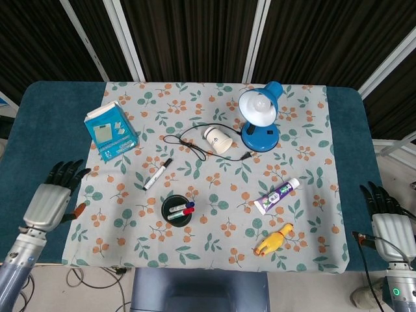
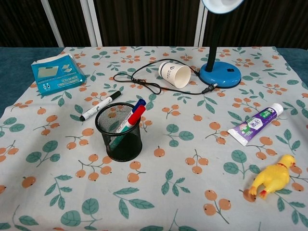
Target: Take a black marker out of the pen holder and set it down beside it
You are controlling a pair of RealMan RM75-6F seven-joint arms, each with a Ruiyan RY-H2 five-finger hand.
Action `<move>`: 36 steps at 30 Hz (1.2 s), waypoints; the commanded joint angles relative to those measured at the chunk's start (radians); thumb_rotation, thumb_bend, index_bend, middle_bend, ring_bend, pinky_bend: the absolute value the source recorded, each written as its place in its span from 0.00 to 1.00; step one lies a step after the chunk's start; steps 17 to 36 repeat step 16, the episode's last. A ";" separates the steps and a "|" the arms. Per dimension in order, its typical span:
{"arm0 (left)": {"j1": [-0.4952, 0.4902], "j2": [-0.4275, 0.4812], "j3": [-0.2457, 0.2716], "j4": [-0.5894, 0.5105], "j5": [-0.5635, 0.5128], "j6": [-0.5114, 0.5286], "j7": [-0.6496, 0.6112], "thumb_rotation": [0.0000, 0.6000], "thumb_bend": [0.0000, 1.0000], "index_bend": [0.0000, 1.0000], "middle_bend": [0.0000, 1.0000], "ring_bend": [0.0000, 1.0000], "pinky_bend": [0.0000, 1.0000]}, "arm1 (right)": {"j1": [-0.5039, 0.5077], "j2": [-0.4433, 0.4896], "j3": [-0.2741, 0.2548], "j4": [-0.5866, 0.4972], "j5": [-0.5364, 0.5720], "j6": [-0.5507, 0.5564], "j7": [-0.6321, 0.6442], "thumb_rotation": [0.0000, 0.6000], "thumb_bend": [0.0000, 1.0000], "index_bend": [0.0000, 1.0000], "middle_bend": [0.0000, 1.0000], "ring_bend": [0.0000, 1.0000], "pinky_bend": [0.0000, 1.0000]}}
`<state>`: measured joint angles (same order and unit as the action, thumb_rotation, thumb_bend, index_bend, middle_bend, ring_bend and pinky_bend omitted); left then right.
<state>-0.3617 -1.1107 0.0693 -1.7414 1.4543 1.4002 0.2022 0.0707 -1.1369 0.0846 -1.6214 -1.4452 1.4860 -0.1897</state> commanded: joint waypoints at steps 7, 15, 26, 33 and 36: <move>0.164 -0.074 0.011 0.174 0.066 0.208 -0.130 1.00 0.26 0.11 0.00 0.00 0.00 | 0.000 0.000 -0.001 0.003 -0.003 0.001 0.002 1.00 0.15 0.02 0.00 0.07 0.18; 0.185 -0.045 -0.020 0.184 0.031 0.174 -0.208 1.00 0.26 0.12 0.00 0.00 0.00 | 0.000 0.001 -0.002 0.003 -0.003 -0.001 0.001 1.00 0.15 0.02 0.00 0.07 0.18; 0.185 -0.042 -0.025 0.182 0.029 0.171 -0.214 1.00 0.26 0.12 0.00 0.00 0.00 | 0.000 0.000 -0.002 0.003 -0.003 -0.001 0.001 1.00 0.15 0.02 0.00 0.07 0.18; 0.185 -0.042 -0.025 0.182 0.029 0.171 -0.214 1.00 0.26 0.12 0.00 0.00 0.00 | 0.000 0.000 -0.002 0.003 -0.003 -0.001 0.001 1.00 0.15 0.02 0.00 0.07 0.18; 0.185 -0.042 -0.025 0.182 0.029 0.171 -0.214 1.00 0.26 0.12 0.00 0.00 0.00 | 0.000 0.000 -0.002 0.003 -0.003 -0.001 0.001 1.00 0.15 0.02 0.00 0.07 0.18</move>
